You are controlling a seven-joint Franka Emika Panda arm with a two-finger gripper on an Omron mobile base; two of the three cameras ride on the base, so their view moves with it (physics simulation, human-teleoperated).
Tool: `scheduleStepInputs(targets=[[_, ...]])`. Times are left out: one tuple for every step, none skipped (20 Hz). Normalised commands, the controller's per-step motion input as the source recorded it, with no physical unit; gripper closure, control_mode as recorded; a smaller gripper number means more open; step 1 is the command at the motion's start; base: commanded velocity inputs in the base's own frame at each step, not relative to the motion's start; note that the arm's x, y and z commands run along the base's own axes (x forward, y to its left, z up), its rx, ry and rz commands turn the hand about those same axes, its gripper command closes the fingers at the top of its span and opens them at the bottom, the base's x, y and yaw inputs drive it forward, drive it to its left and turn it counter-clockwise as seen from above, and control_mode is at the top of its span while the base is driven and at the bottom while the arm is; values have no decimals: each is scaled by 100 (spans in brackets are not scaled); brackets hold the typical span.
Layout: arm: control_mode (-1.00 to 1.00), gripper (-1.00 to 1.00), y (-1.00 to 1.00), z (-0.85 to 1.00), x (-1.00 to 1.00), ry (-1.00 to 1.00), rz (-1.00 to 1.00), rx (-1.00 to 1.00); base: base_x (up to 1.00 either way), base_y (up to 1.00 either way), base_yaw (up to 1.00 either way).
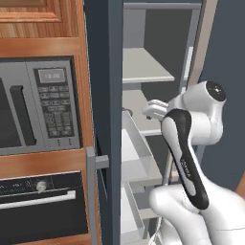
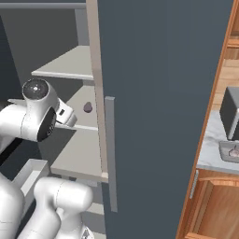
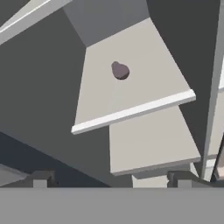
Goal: Take the garlic and eggplant out of the freezer and place them in the tupperware container on the counter. Then put the tupperware containing the vegetables back in the freezer.
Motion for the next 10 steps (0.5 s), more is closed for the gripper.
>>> scheduleStepInputs(targets=[[-100,-100,0,-18,75,0,0,0,0,0,0],[-100,-100,0,-24,74,0,0,-1,0,0,0],[-100,-100,0,-27,76,0,0,0,0,0,0],[-100,-100,0,-33,76,0,0,0,0,0,0],[-100,-100,0,-35,75,0,0,0,0,0,0],[-100,-100,0,-37,72,0,0,-1,0,0,0],[-100,-100,1,-37,64,0,0,-2,0,0,0],[-100,-100,3,-35,60,0,0,-3,0,0,0],[-100,-100,3,-22,49,0,0,-3,0,0,0],[-100,-100,2,-20,49,0,0,-3,0,0,0]])
